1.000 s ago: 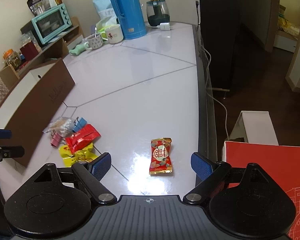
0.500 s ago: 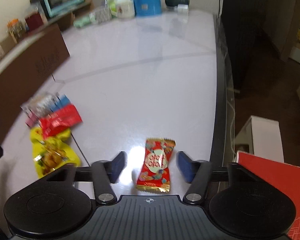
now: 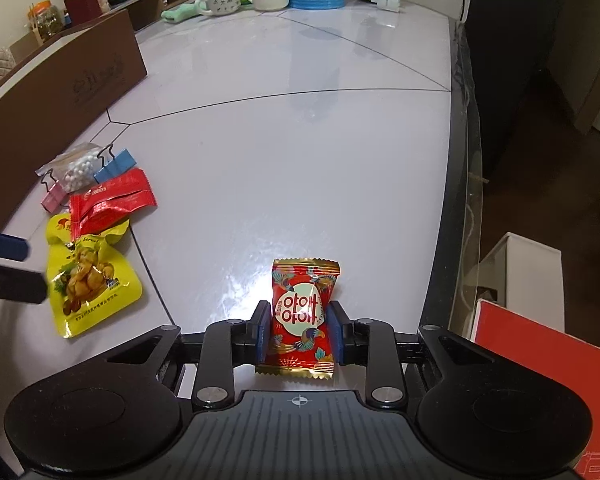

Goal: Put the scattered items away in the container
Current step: 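Grasp the red candy packet with the right tool, then grasp the yellow snack packet with the left tool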

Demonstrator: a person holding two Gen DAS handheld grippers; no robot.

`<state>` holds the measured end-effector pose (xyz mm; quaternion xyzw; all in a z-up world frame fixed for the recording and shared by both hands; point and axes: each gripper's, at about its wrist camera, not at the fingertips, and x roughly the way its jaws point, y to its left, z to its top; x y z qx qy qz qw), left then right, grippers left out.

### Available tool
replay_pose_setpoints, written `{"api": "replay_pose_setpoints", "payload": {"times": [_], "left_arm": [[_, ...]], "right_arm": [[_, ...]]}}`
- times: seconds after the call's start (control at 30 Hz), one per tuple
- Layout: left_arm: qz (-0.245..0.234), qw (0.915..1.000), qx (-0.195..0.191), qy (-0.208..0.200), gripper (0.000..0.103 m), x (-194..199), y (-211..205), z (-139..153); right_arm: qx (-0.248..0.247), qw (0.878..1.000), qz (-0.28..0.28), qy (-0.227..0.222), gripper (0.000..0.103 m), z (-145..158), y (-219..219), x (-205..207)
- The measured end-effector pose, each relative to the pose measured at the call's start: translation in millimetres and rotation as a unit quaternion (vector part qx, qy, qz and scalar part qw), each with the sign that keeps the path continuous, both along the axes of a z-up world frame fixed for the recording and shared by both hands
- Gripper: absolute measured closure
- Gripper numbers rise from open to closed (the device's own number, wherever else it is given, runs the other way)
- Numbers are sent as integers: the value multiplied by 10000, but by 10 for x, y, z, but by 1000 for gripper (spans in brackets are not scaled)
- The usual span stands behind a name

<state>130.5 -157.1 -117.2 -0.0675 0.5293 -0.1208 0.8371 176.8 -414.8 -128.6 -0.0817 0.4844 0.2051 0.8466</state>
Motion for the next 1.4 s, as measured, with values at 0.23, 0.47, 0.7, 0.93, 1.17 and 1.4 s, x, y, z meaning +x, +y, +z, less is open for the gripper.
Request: {"api": "replay_pose_setpoints", "payload": {"times": [0.23, 0.47, 0.7, 0.93, 1.17, 1.4], "left_arm": [[663, 9972, -313, 165, 23, 157, -48, -204], [1008, 9948, -141, -5, 20, 315, -179, -286], [285, 9933, 1022, -452, 27, 219, -488, -348], [63, 9962, 777, -379, 51, 110, -261, -231], [134, 9991, 330, -231, 77, -5, 21, -126], [152, 9992, 209, -312, 101, -93, 155, 12]], "right_arm": [[-27, 9998, 175, 33, 74, -1, -8, 2], [-6, 9997, 257, 56, 74, -14, -12, 8], [35, 9997, 240, 44, 74, -18, -22, -6], [68, 9998, 170, 33, 74, -24, -16, -9], [11, 9999, 144, -6, 74, -34, 24, -4], [83, 9999, 102, 17, 74, -39, 49, -27]]}}
